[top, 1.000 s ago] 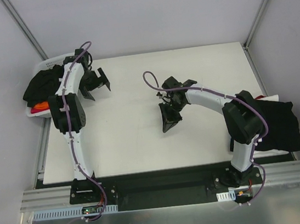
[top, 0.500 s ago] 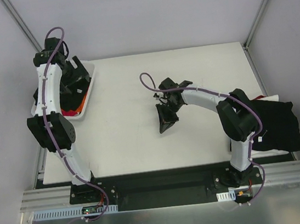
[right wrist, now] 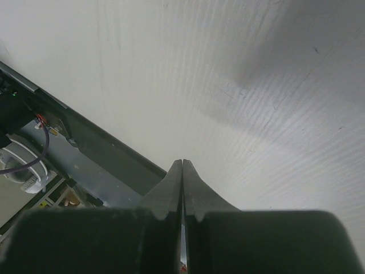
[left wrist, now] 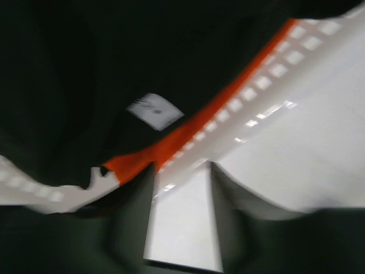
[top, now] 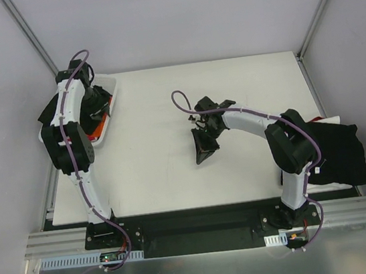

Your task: Fold and stack the t-shirts

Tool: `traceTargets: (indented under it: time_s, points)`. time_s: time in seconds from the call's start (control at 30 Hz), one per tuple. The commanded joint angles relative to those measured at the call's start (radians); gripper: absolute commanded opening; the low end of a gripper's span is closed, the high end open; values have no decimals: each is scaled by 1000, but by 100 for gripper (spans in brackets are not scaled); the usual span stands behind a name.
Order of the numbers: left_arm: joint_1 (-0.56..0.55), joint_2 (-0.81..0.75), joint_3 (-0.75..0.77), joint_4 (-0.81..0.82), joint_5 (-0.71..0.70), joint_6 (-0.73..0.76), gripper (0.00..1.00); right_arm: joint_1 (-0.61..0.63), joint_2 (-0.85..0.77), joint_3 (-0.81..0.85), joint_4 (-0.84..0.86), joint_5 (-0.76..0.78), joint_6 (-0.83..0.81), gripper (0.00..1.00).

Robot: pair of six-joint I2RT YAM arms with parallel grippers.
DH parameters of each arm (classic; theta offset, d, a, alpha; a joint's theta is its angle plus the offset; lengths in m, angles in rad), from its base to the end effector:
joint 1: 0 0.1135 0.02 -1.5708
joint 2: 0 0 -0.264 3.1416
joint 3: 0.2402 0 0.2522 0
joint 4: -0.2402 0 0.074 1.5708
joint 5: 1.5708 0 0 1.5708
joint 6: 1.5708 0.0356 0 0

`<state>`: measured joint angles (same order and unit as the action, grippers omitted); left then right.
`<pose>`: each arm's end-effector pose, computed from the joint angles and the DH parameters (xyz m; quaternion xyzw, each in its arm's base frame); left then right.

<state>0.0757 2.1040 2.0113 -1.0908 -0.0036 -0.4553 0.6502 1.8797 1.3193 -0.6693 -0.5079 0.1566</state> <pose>0.4438 0.0338 0.2764 -0.2578 0.9468 -0.0346 0.1893 0.2878 0.2407 0.1866 -0.2744 0.9146 0.2922 0.0539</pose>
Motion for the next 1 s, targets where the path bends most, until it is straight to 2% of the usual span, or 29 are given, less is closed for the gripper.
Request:
traceTargets:
  time_s: [0.0,0.03,0.07,0.23,0.47,0.6,0.97]
  points:
    - [-7,5,-36,14,1,-5,12,5,-31,31,-27,-4,-8,1]
    - [-4,37,-28,17,-6,-8,3,5,-25,37,-26,-7,-9,1]
    - [-2,56,-5,17,-9,-8,0,5,-19,41,-27,-11,-11,1]
    - [9,184,93,12,-48,4,0,5,-25,38,-49,-3,-20,1]
    - [70,330,265,-37,-30,-13,0,3,-100,-46,-64,39,-32,1]
    - [128,367,285,-66,-29,-39,0,2,-116,-61,-82,55,-37,1]
    - [203,386,287,-109,-84,-16,0,3,-103,-54,-90,31,-46,1]
